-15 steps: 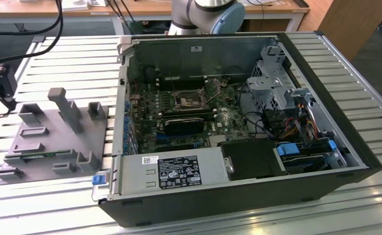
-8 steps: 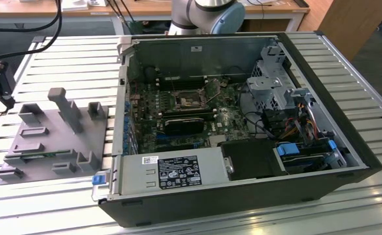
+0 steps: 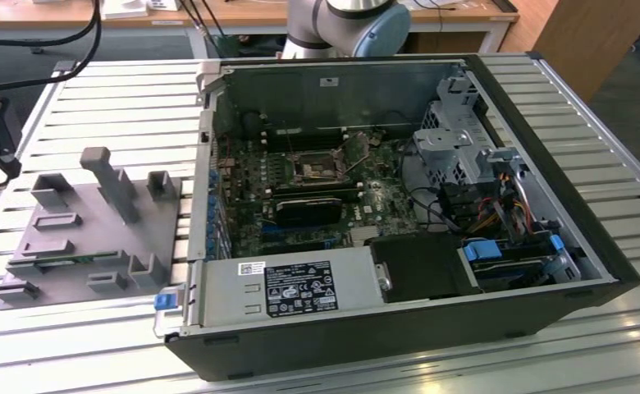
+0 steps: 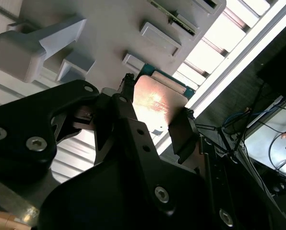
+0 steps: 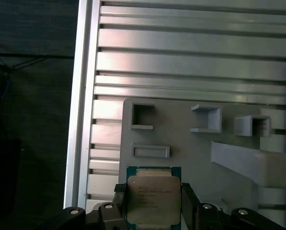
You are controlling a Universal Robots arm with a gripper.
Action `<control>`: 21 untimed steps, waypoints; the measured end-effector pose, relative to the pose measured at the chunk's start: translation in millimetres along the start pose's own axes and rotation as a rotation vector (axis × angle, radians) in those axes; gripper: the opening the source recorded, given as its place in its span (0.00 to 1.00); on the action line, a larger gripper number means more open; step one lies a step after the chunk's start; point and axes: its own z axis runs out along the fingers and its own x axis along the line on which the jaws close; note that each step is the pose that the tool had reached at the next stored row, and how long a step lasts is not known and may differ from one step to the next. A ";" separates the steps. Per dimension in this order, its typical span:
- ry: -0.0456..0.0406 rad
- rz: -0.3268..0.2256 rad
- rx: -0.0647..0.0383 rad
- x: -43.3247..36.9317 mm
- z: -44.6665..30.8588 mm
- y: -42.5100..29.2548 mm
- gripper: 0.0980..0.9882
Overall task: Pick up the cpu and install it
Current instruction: 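Pick up the cpu and move it towards the insertion slot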
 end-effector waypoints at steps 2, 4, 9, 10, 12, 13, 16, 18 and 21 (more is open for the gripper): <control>0.0000 0.000 0.000 0.0 -1.3 0.1 0.50; -0.0001 0.000 0.000 0.0 -2.9 0.2 0.50; 0.0000 0.000 0.000 0.1 -6.2 0.4 0.50; 0.0001 0.000 0.000 0.0 -6.8 0.5 0.50; 0.0000 0.000 0.000 0.1 -7.9 0.5 0.50; 0.0001 0.000 0.000 0.1 -8.7 0.6 0.50; 0.0001 0.000 0.000 0.1 -11.7 0.8 0.50; 0.0001 0.000 0.000 0.1 -14.4 1.0 0.50; 0.0000 0.000 0.000 0.1 -18.6 1.3 0.50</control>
